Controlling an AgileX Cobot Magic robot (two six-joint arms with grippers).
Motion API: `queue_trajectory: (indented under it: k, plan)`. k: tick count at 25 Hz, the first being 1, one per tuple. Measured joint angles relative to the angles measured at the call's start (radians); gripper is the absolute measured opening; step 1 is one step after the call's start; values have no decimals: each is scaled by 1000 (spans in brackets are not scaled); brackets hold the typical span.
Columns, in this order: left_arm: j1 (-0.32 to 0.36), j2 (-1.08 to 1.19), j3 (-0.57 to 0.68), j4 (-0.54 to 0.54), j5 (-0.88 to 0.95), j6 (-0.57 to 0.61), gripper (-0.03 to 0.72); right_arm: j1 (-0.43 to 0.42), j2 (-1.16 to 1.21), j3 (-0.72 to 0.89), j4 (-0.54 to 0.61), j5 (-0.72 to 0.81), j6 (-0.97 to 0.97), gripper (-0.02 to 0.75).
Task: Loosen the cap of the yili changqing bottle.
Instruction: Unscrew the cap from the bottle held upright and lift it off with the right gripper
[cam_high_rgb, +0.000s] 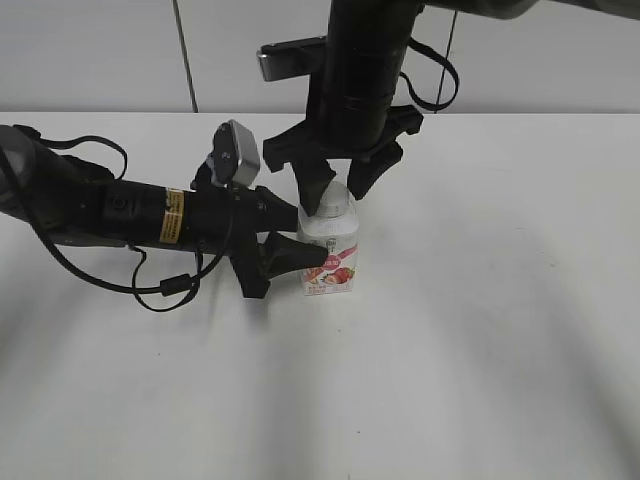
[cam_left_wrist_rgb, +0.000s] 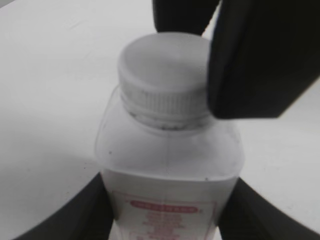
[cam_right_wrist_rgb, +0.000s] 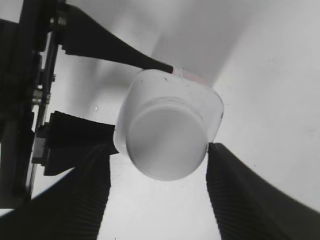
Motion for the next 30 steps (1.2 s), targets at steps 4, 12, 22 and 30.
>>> queue_trajectory:
  k: [4, 12, 22, 30]
  plan:
    - [0, 0, 0, 0, 0, 0, 377, 0, 3, 0, -17, 0, 0, 440]
    - [0, 0, 0, 0, 0, 0, 377, 2, 3, -1, -30, 1, -48, 376]
    - [0, 0, 0, -1, 2, -2, 377, 2, 3, -5, -36, -13, -668, 326]
    - [0, 0, 0, -2, 2, -4, 377, 2, 3, -5, -30, -39, -970, 322]
